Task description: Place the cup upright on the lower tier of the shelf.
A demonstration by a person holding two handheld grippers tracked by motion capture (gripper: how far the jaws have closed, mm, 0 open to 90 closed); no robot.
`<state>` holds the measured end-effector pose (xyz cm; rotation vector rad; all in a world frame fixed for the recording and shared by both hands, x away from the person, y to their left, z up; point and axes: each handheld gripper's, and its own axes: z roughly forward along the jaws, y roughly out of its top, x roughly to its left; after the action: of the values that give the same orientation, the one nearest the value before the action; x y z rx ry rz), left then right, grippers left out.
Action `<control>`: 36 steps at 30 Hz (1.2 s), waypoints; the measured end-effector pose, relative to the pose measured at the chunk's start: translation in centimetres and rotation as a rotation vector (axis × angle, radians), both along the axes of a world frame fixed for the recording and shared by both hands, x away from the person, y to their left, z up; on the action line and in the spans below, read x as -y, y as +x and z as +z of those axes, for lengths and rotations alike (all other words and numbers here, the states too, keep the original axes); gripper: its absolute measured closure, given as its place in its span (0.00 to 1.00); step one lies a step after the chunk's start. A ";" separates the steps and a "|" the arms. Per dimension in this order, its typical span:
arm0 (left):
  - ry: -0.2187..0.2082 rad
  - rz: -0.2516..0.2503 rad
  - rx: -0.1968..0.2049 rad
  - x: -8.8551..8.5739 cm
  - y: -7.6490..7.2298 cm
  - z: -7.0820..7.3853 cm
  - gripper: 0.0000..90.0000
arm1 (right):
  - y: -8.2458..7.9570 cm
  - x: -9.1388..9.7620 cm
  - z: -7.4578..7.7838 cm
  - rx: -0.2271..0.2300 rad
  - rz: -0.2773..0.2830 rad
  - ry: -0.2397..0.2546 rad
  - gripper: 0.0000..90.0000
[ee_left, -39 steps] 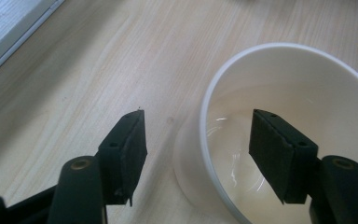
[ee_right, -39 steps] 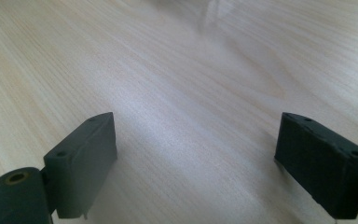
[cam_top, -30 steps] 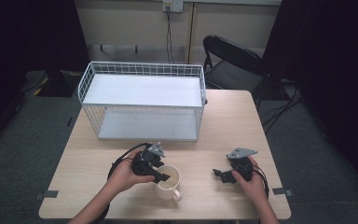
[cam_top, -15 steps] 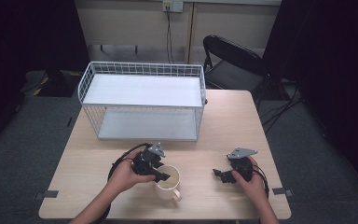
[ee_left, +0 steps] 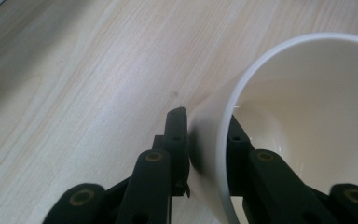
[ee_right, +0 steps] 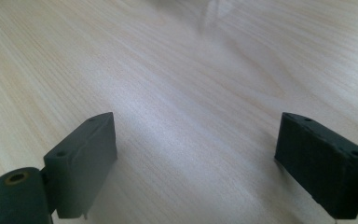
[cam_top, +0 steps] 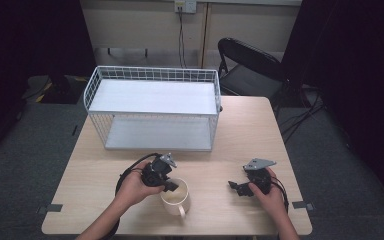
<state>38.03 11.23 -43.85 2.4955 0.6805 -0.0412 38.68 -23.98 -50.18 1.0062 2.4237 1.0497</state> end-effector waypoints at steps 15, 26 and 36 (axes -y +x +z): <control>-0.014 0.082 -0.044 -0.9 -0.2 -0.4 0.92 | 0.0 0.0 0.0 0.001 0.001 0.000 0.13; -0.045 0.152 -0.009 -1.7 0.0 0.3 0.92 | 0.0 0.0 0.0 0.000 0.000 0.000 0.13; -0.046 0.238 0.019 -3.5 0.8 0.7 0.92 | 0.0 0.0 0.0 0.001 0.001 0.000 0.13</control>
<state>38.88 14.77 -43.16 2.3516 0.9531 0.0536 38.69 -23.99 -50.18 1.0050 2.4238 1.0498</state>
